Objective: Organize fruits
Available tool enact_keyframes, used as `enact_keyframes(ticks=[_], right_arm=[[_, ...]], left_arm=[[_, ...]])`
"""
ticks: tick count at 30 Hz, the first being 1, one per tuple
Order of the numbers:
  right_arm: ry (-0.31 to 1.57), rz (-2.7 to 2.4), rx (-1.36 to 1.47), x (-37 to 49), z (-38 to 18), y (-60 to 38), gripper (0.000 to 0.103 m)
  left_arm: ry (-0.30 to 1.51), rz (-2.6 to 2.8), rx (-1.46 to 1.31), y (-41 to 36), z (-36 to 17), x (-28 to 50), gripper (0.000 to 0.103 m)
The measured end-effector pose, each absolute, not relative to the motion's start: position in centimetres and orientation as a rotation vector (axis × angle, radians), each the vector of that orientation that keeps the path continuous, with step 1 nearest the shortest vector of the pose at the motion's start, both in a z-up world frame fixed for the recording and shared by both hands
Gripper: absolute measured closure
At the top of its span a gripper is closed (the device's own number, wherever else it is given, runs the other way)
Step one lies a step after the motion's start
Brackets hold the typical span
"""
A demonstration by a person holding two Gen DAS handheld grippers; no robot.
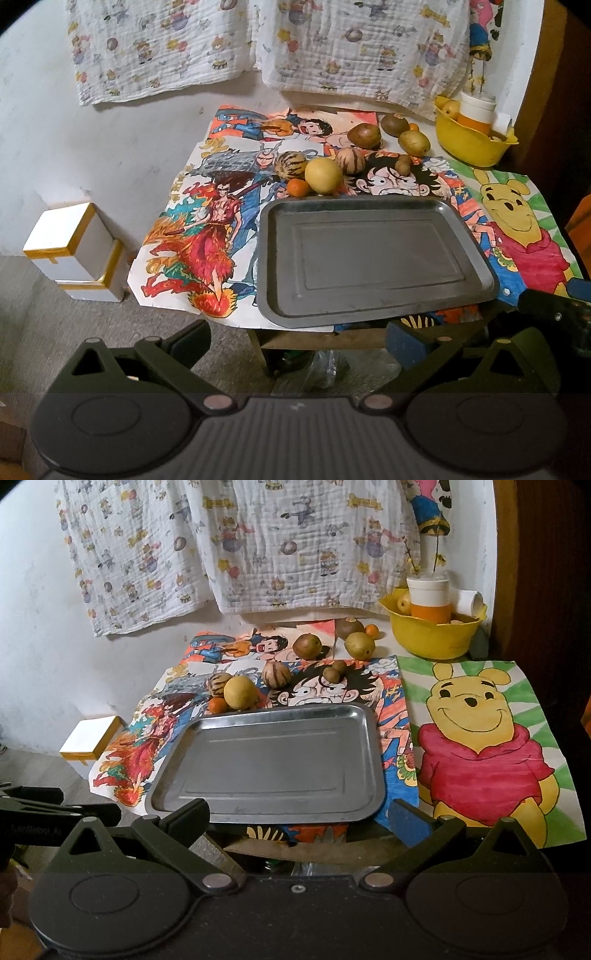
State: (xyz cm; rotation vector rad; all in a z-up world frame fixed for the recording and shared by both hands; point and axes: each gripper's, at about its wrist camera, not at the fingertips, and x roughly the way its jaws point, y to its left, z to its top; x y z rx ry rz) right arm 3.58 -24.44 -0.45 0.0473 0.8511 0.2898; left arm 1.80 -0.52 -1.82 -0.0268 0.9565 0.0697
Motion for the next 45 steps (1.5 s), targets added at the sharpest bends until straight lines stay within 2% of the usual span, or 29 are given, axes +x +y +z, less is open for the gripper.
enact_keyframes(ticks=[34, 45], right_arm=[[0.848, 0.368, 0.164, 5.9, -1.0, -29.3, 0.0], [0.856, 0.327, 0.159, 7.5, -1.4, -29.3, 0.0]], left_arm=[[1.004, 0.286, -0.156, -0.1, -1.4, 5.6, 0.001], [1.012, 0.266, -0.218, 2.9, -1.7, 9.3, 0.001]])
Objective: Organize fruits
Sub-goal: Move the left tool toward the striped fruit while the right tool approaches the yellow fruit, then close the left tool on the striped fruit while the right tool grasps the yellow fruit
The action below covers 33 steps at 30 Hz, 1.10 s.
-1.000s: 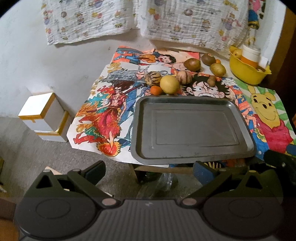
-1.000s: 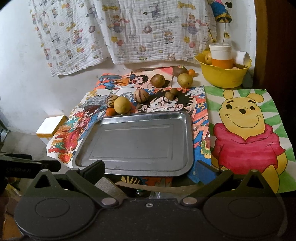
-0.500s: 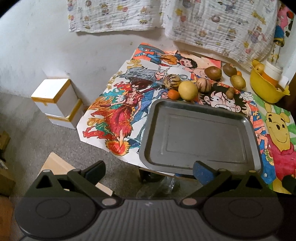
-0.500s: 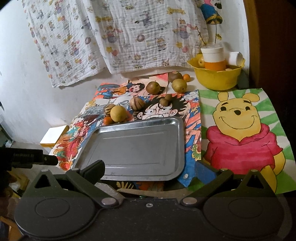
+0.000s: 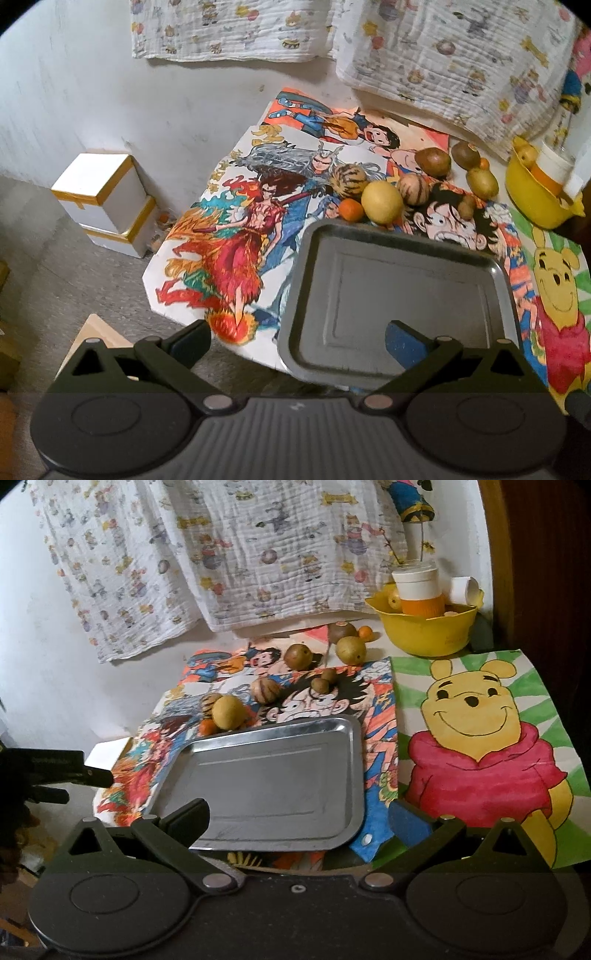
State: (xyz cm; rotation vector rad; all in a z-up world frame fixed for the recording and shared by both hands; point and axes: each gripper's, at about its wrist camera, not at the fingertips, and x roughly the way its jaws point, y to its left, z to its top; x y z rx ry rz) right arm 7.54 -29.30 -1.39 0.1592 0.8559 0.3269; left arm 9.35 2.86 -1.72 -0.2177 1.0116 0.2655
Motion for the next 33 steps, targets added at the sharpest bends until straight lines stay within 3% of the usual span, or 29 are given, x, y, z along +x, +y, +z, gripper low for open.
enact_keyframes(ticks=[26, 33], right_arm=[[0.947, 0.288, -0.001, 19.8, -5.0, -16.6, 0.001], [1.032, 0.309, -0.02, 22.2, -6.3, -13.5, 0.008]], left_arm=[[1.115, -0.036, -0.288, 10.9, -6.0, 30.1, 0.001], [1.223, -0.024, -0.359, 12.0, -8.7, 34.7, 0.003]])
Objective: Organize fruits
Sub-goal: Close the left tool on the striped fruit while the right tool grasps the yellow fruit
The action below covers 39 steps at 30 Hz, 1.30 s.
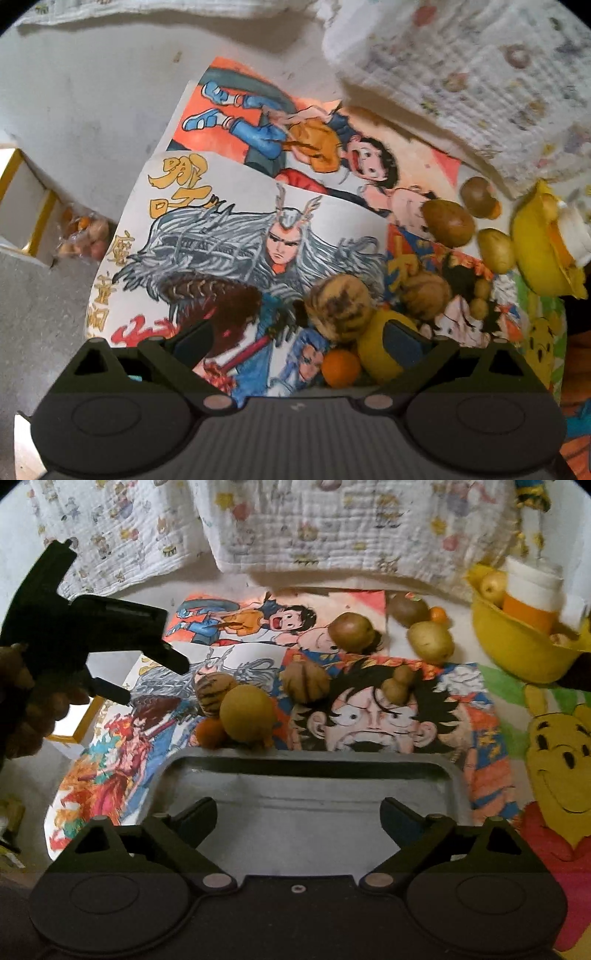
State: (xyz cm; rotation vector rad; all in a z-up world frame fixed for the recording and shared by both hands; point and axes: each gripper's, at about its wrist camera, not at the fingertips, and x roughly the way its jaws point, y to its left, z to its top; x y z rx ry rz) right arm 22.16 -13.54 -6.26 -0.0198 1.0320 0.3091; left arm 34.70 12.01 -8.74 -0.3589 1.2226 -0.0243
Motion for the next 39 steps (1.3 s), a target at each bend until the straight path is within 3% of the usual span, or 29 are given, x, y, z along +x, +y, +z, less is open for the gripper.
enact_keyframes(ticks=[7, 17, 30, 39], right_arm=[[1.067, 0.337, 0.013, 26.5, -7.5, -10.9, 0.017], [1.08, 0.344, 0.04, 29.2, -8.9, -8.9, 0.019], [1.125, 0.306, 0.121, 31.9, -11.0, -8.5, 0.033], [1.156, 0.327, 0.121, 33.4, -12.2, -7.4, 0.036]], left_arm=[[1.32, -0.043, -0.408, 11.8, -10.5, 37.7, 0.004], [1.427, -0.044, -0.52, 11.5, -12.4, 39.3, 0.006], [1.497, -0.016, -0.765, 12.3, -14.7, 40.3, 0.036], [1.527, -0.027, -0.76, 12.2, -15.6, 41.6, 0.046]])
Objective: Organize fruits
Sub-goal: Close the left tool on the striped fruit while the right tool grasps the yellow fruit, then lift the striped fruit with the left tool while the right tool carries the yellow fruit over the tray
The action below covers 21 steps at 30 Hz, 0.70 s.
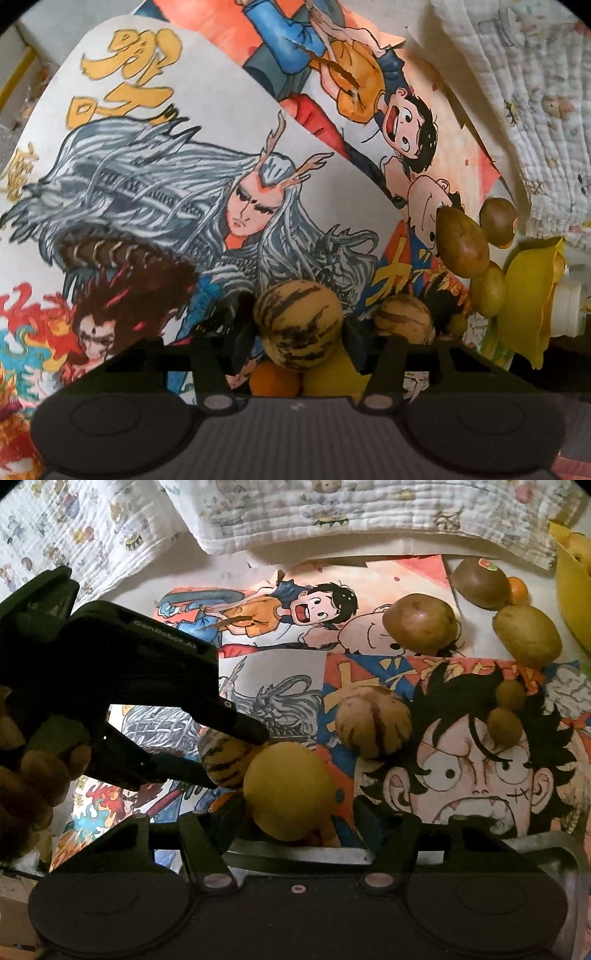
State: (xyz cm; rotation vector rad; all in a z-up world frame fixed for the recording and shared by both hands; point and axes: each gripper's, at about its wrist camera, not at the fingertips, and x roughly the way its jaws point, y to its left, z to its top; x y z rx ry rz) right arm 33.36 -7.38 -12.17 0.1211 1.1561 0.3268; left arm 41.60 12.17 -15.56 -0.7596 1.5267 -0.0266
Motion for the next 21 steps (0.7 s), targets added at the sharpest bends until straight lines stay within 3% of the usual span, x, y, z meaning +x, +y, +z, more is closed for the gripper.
enact_keyframes(ticks=[5, 9, 21], right_arm=[[1.175, 0.343, 0.126, 34.2, -12.7, -6.9, 0.037], [1.183, 0.363, 0.121, 34.4, -12.8, -6.6, 0.045], [1.144, 0.374, 0.111, 33.1, -11.8, -6.9, 0.046]], left_arm=[[1.539, -0.047, -0.706, 11.6, -15.5, 42.4, 0.046], [1.542, -0.06, -0.706, 11.6, -15.6, 42.7, 0.047], [1.495, -0.088, -0.718, 12.6, -14.4, 41.8, 0.048]])
